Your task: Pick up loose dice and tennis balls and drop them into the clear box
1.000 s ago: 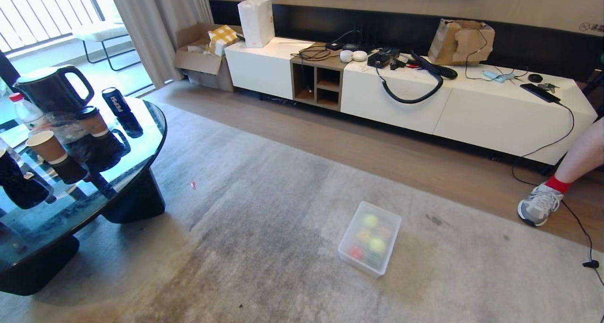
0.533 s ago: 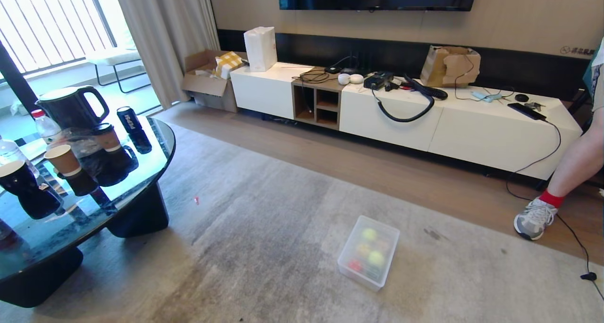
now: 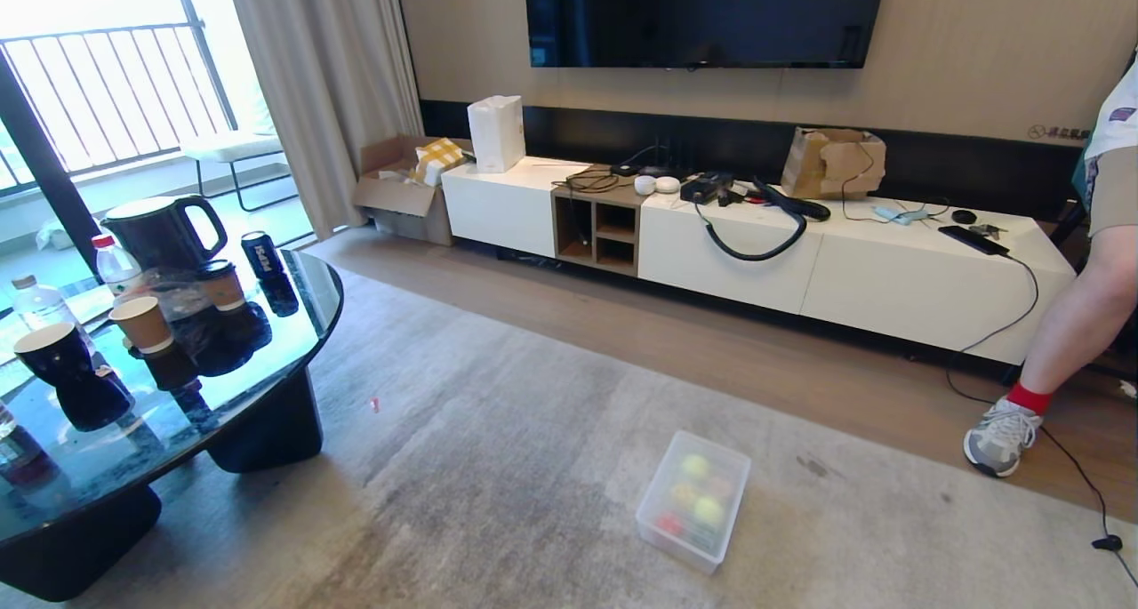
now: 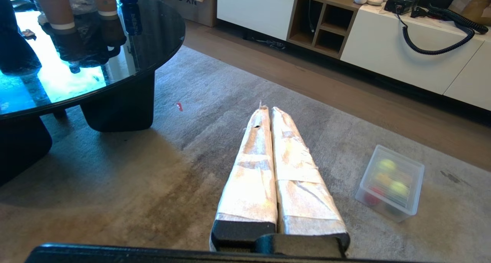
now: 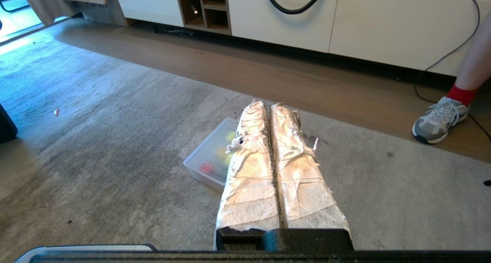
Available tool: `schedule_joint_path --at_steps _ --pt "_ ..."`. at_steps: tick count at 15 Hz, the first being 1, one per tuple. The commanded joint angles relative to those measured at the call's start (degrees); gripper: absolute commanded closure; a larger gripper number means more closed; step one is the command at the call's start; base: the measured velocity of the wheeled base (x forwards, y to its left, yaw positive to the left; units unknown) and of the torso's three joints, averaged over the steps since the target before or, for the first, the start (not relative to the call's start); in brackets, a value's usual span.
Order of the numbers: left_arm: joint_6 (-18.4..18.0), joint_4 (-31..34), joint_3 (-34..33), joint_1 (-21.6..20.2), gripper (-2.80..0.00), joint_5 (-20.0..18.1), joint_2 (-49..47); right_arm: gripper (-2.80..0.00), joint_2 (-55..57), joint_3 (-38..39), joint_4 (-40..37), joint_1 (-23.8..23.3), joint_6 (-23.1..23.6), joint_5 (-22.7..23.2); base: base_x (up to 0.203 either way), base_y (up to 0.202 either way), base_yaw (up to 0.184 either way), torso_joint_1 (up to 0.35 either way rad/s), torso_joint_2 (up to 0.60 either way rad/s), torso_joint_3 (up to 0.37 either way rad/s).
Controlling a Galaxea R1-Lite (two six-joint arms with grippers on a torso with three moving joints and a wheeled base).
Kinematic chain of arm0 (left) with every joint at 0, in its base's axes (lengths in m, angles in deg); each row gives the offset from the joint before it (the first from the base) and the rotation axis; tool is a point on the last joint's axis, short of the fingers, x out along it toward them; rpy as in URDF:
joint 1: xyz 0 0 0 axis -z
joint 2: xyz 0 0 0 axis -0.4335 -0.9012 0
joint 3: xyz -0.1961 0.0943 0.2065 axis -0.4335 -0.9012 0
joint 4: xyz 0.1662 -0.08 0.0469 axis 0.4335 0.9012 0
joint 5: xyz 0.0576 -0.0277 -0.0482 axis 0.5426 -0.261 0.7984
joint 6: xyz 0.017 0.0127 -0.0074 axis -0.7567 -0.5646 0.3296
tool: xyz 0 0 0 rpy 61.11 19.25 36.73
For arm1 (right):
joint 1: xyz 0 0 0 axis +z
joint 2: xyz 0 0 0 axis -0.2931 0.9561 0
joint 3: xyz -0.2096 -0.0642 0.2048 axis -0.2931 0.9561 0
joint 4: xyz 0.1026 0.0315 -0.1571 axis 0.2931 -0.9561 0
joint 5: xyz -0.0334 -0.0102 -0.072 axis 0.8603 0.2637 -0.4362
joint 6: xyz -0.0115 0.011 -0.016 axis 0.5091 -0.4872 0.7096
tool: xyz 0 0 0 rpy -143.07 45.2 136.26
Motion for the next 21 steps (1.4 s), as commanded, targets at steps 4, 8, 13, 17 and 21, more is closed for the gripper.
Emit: schedule_joint_path --at_steps 4,8,13,17,21 --pt "-0.1 0.0 0.0 0.0 0.00 0.1 0.0 0.00 0.1 0.0 0.0 0.0 0.0 0.0 0.000 0.000 0.000 0.000 0.00 0.020" --pt "-0.3 0.0 0.0 0.0 0.00 0.1 0.0 0.00 0.1 -0.1 -0.3 0.0 0.0 0.0 0.000 0.000 0.000 0.000 0.00 0.000" --pt "-0.3 0.0 0.0 0.0 0.00 0.4 0.0 0.00 0.1 -0.1 -0.4 0.0 0.0 0.0 0.003 -0.002 0.063 0.002 0.00 0.001" --pt "-0.4 0.0 0.0 0.0 0.00 0.4 0.0 0.00 0.1 -0.1 -0.4 0.0 0.0 0.0 0.002 -0.006 0.164 0.002 0.00 0.003" --pt "-0.3 0.0 0.0 0.0 0.00 0.4 0.0 0.00 0.1 -0.1 -0.4 0.0 0.0 0.0 0.002 -0.007 0.165 0.003 0.00 0.003"
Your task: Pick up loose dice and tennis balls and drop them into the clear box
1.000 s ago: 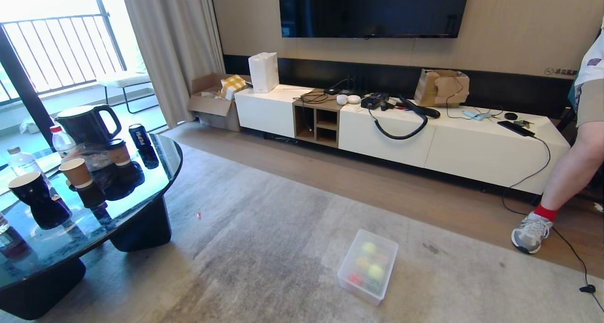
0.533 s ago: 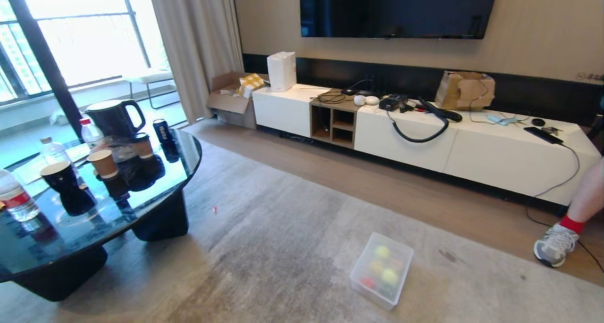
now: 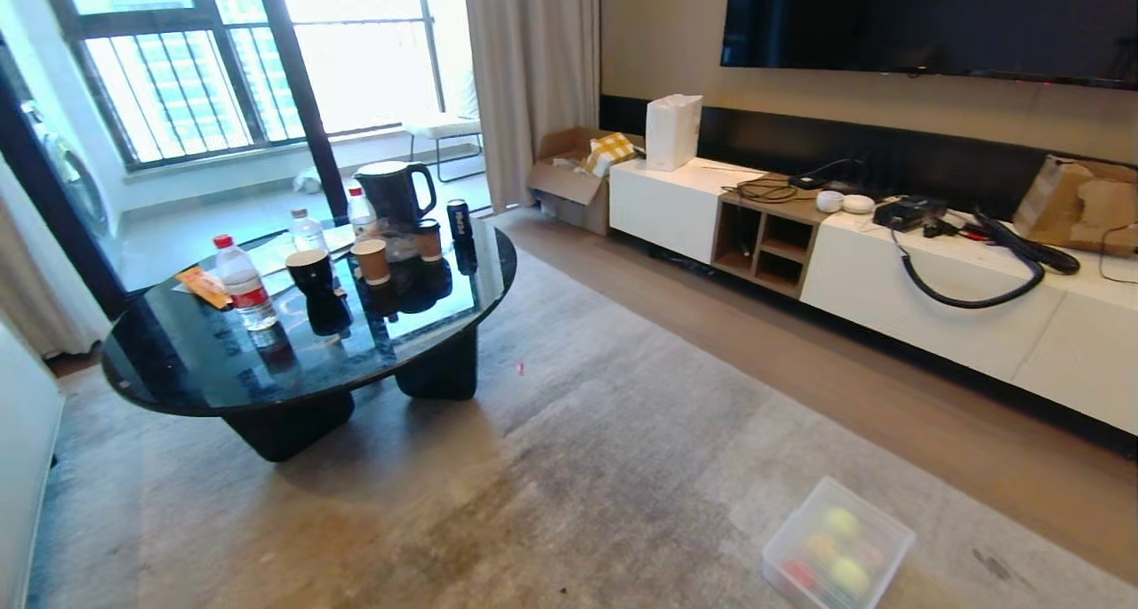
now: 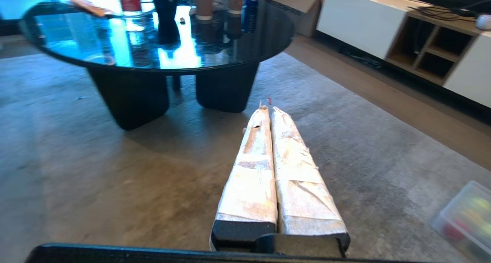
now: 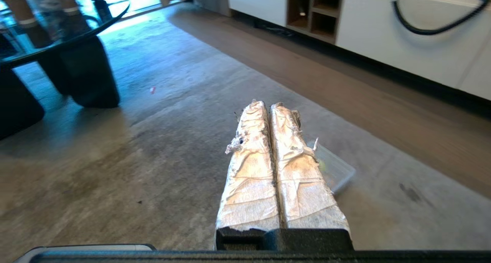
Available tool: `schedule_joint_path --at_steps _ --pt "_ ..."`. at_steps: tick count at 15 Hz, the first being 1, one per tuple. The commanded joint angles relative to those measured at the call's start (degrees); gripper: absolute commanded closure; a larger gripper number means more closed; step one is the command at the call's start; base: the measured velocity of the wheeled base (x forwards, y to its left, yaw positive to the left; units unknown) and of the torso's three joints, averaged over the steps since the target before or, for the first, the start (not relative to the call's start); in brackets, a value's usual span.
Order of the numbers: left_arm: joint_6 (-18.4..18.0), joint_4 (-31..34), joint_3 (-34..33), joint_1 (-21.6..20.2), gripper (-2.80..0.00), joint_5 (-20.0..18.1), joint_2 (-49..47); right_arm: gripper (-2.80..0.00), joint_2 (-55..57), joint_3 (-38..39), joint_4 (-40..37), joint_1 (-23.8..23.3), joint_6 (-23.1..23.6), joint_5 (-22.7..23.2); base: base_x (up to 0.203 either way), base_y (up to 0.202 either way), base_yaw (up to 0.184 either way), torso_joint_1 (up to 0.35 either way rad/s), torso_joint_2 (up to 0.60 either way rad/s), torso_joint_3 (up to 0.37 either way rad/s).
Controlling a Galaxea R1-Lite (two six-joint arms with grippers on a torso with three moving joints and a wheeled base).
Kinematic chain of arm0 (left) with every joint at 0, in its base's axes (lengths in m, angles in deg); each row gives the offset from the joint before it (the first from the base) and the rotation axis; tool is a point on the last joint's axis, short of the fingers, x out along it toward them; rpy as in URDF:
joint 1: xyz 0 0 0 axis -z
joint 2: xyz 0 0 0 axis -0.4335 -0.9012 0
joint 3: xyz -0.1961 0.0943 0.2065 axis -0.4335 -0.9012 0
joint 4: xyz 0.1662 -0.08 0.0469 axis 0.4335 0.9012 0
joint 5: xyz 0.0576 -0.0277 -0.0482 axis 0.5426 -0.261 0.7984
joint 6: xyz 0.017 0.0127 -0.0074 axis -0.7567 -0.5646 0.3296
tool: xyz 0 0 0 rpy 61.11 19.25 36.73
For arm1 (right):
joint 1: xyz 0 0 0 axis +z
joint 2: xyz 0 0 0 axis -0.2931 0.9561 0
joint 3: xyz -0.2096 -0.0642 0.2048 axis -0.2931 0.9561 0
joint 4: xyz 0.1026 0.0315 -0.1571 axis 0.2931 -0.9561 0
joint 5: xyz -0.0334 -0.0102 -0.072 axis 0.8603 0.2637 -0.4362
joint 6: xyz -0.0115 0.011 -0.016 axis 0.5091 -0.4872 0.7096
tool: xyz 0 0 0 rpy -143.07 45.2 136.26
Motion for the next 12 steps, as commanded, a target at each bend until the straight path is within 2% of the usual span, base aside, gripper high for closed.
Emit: schedule_joint_path --at_steps 1,12 --pt "0.0 0.0 0.0 0.0 0.00 0.0 0.0 0.00 0.1 0.0 0.0 0.0 0.0 0.0 -0.002 -0.006 0.164 0.002 0.01 0.002" --pt "-0.1 0.0 0.0 0.0 0.00 0.0 0.0 0.00 0.1 0.0 0.0 0.0 -0.1 -0.1 0.001 -0.008 0.166 0.003 0.00 0.002"
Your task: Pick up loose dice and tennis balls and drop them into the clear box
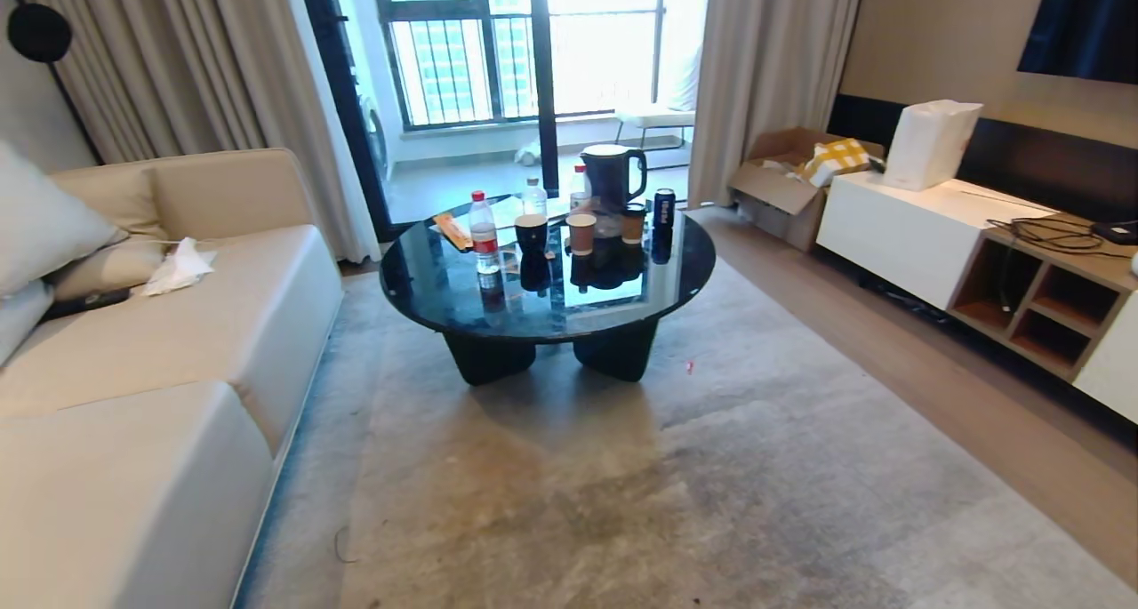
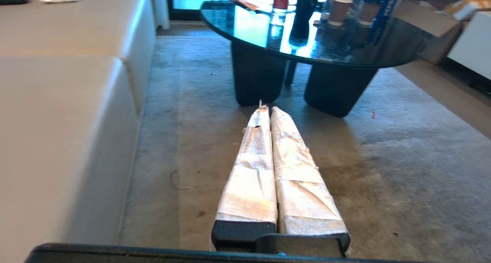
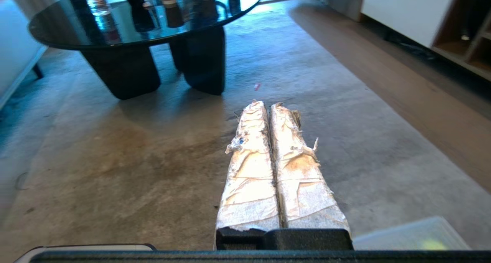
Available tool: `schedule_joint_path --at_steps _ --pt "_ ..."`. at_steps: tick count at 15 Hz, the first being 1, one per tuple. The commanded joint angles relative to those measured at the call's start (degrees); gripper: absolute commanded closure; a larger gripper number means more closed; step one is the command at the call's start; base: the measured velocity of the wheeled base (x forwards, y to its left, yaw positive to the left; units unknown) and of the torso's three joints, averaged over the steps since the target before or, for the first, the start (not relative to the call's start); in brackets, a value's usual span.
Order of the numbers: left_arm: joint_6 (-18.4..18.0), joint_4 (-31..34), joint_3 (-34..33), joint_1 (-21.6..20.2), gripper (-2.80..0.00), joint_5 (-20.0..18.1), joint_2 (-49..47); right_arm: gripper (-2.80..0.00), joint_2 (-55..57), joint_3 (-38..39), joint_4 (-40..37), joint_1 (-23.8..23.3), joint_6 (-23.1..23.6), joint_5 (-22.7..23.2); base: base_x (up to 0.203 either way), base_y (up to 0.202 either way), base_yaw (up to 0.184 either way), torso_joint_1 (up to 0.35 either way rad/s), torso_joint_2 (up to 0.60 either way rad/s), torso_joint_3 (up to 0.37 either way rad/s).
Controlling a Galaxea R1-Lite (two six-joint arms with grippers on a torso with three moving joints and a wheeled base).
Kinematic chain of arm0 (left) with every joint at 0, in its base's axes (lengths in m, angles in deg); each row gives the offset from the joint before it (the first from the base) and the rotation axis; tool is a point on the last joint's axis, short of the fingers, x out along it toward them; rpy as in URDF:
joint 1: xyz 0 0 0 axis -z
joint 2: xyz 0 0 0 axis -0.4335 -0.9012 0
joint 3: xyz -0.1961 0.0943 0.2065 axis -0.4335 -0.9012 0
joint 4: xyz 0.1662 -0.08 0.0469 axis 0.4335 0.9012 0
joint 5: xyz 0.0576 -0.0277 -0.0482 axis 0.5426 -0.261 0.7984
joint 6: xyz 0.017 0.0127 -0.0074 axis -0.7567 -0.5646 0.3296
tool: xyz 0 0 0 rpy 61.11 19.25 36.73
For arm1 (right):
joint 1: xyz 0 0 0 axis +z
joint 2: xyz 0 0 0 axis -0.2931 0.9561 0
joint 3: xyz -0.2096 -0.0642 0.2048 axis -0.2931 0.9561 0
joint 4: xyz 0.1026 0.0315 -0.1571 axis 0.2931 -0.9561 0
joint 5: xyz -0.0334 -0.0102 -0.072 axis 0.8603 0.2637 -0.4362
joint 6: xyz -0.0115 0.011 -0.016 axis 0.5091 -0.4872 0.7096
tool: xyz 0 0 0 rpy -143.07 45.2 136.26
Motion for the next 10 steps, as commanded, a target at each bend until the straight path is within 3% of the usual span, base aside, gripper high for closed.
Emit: schedule_joint_path --at_steps 1,7,10 --pt "0.1 0.0 0.0 0.0 0.00 0.1 0.0 0.00 0.1 0.0 0.0 0.0 0.0 0.0 -0.002 -0.005 0.167 0.006 0.00 0.005" --pt "0.2 0.0 0.0 0.0 0.00 0.1 0.0 0.00 0.1 0.1 0.3 0.0 -0.1 0.0 0.000 -0.005 0.154 0.003 0.00 0.005" --pt "0.3 0.0 0.0 0.0 0.00 0.1 0.0 0.00 0.1 0.1 0.3 0.0 -0.1 0.1 -0.001 -0.002 0.026 0.001 0.00 0.001"
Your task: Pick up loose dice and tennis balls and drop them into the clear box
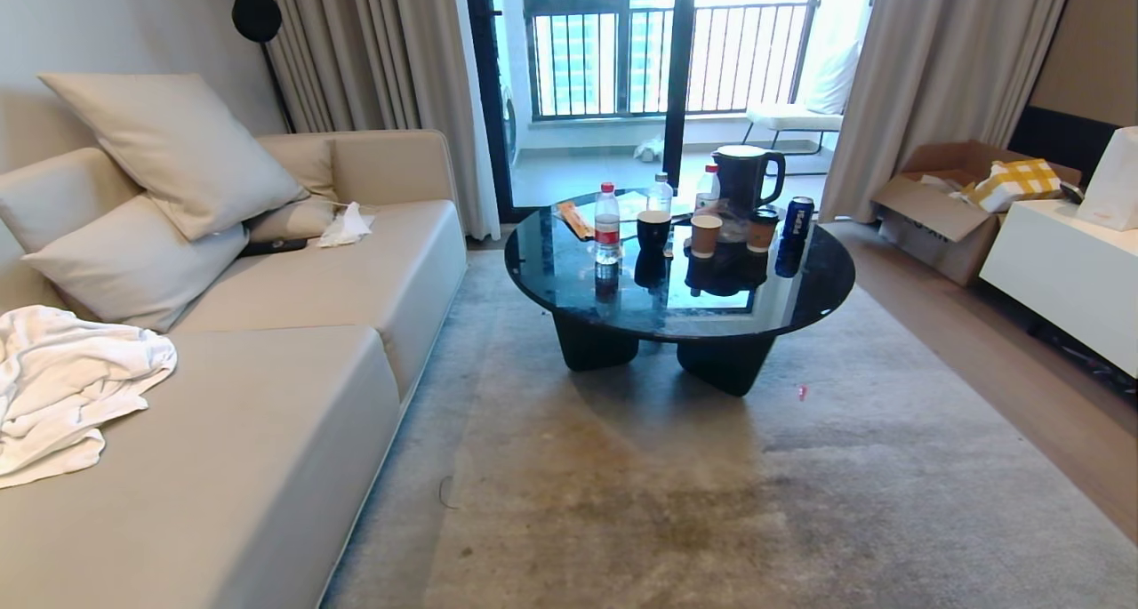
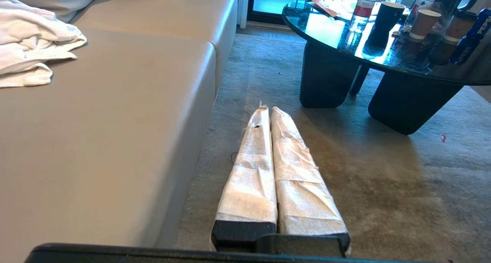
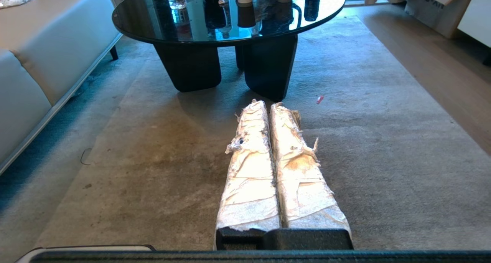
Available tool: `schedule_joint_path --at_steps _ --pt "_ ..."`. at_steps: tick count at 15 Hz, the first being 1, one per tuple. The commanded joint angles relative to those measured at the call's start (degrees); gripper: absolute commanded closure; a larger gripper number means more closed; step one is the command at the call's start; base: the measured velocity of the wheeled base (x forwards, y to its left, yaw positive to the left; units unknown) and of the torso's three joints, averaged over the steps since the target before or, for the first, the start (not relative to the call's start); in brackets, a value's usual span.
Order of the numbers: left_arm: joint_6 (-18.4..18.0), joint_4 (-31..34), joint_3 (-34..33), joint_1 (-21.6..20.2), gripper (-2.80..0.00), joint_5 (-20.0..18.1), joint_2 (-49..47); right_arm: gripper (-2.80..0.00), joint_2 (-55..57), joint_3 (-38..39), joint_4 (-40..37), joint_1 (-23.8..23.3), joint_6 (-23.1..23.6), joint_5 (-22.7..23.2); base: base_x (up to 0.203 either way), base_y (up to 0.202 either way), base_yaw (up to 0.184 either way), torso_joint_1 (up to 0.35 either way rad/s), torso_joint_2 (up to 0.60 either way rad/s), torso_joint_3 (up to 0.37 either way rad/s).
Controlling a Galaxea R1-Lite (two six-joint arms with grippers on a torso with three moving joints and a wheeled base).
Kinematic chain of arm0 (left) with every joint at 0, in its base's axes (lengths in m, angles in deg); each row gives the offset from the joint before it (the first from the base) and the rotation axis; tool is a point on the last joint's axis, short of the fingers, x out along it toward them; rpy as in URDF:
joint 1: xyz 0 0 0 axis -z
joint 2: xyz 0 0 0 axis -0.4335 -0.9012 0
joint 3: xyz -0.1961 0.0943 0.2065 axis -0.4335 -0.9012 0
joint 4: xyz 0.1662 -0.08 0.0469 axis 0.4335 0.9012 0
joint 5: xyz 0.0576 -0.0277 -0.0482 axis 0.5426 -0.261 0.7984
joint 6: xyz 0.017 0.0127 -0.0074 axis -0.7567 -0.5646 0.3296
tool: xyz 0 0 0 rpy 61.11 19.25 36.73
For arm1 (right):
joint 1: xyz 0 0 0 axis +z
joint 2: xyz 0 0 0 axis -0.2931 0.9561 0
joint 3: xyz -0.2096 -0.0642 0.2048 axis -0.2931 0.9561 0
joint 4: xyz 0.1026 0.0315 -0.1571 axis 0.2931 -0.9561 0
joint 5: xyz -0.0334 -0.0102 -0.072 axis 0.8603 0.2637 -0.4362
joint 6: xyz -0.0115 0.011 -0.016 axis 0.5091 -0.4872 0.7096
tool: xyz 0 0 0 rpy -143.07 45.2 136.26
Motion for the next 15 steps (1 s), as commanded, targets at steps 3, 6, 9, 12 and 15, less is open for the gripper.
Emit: schedule_joint_path --at_steps 3,6,9,12,15 --pt "0.2 0.0 0.0 0.0 0.00 0.1 0.0 0.00 0.1 0.0 0.0 0.0 0.0 0.0 0.000 0.000 0.000 0.000 0.00 0.000" --pt "0.2 -0.1 0.0 0.0 0.00 0.1 0.0 0.00 0.1 0.0 0.0 0.0 0.0 0.0 -0.023 0.000 0.002 0.000 0.00 0.000" --pt "0.0 -0.1 0.0 0.0 0.00 0.0 0.0 0.00 0.1 0.0 0.0 0.0 0.0 0.0 -0.177 0.000 0.001 0.002 0.00 0.007" --pt "0.4 0.0 0.0 0.0 0.00 0.1 0.0 0.00 0.1 0.0 0.0 0.0 0.0 0.0 -0.183 0.000 -0.001 0.002 0.00 -0.001" --pt "0.0 -0.1 0.0 0.0 0.00 0.0 0.0 0.00 0.1 0.0 0.0 0.0 0.0 -0.1 -0.183 0.000 0.001 0.004 0.00 -0.001"
